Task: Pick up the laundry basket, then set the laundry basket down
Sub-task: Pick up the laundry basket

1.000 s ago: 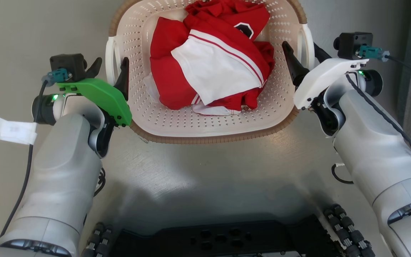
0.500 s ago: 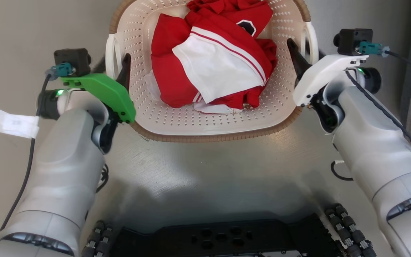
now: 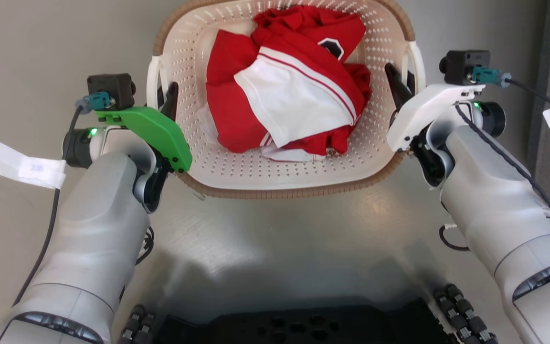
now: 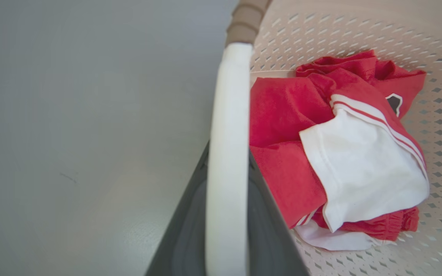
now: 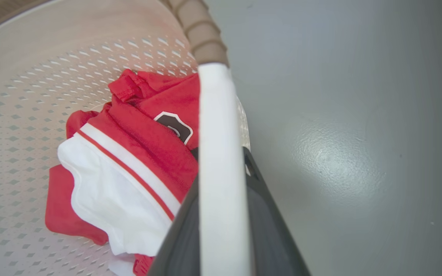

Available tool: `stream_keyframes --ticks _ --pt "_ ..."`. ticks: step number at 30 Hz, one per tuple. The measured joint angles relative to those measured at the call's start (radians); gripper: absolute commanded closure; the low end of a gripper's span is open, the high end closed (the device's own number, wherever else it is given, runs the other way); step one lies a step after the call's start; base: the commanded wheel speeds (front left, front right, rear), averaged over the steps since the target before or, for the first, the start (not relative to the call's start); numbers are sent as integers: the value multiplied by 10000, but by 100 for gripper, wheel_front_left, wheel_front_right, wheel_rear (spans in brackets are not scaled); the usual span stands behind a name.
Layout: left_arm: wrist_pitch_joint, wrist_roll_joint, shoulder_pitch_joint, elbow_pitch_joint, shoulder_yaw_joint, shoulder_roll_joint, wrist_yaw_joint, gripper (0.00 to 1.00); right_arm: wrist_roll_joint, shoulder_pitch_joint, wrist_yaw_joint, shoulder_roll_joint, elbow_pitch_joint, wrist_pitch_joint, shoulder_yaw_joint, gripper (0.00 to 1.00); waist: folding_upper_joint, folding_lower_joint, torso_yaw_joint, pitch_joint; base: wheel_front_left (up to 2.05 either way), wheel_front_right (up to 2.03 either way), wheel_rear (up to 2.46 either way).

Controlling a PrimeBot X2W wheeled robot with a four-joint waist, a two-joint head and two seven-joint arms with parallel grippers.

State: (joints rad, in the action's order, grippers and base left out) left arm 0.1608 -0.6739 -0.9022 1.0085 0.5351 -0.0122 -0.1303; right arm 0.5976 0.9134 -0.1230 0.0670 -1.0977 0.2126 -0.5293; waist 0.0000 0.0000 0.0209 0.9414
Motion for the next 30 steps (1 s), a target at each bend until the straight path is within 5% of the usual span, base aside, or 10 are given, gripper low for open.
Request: stream_keyframes --ticks 30 --pt "-823 -1848 1619 627 1446 -6 -12 100 1438 -1758 0 -67 -493 -844 -1143 100 0 0 -182 -3918 0 0 0"
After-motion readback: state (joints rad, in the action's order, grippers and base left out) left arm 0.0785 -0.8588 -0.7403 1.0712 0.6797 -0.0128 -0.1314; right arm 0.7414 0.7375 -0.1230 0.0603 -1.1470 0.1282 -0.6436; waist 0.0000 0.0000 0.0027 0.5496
